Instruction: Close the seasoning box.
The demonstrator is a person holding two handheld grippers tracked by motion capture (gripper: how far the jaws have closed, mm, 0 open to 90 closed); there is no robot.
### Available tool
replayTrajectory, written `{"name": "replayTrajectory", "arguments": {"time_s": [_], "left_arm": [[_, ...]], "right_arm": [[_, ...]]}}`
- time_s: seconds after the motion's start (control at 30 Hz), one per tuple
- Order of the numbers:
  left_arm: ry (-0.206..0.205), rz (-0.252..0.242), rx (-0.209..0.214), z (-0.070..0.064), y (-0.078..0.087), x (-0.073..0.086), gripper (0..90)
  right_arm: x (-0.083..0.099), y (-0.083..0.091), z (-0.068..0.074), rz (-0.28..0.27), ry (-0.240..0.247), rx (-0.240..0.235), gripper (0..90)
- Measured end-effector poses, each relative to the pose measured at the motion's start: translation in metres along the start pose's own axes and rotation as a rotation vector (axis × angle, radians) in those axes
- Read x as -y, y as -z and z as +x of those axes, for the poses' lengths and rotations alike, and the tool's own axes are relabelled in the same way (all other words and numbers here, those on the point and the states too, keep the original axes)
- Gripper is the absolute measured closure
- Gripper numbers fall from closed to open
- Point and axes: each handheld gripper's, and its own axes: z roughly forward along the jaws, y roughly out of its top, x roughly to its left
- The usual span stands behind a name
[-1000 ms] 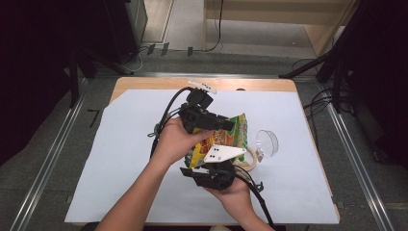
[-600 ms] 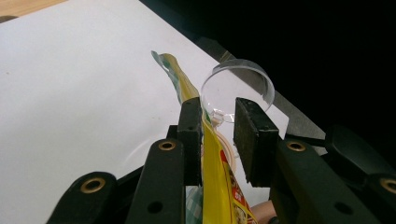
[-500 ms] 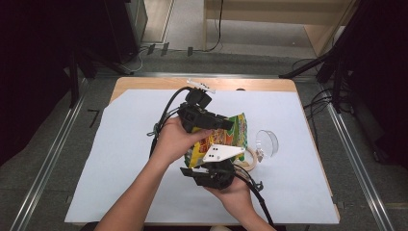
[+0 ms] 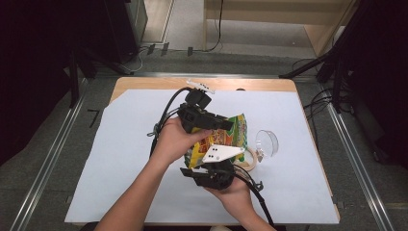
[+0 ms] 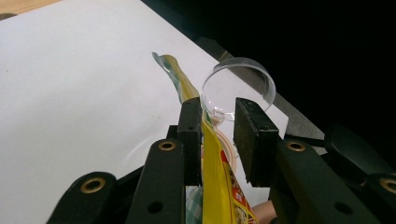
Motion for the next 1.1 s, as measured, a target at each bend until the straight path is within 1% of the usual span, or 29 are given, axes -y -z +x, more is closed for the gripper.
{"name": "replayTrajectory", "arguments": {"time_s": [0.27, 0.37, 1.1], "left_arm": [[0.002, 0.000, -0.004, 0.0010, -0.0006, 0.0015, 73.2], [0.002, -0.004, -0.002, 0.0003, -0.0004, 0.0014, 73.2], [-0.001, -0.008, -0.002, -0.0011, 0.0003, 0.0020, 73.2]], "right_arm": [[0.0008, -0.0006, -0.0003, 0.005, -0.001, -0.005, 71.4], [0.0007, -0.0003, -0.0003, 0.004, 0.003, 0.001, 71.4], [0.0006, 0.0007, 0.0014, 0.003, 0.003, 0.000, 71.4]]}}
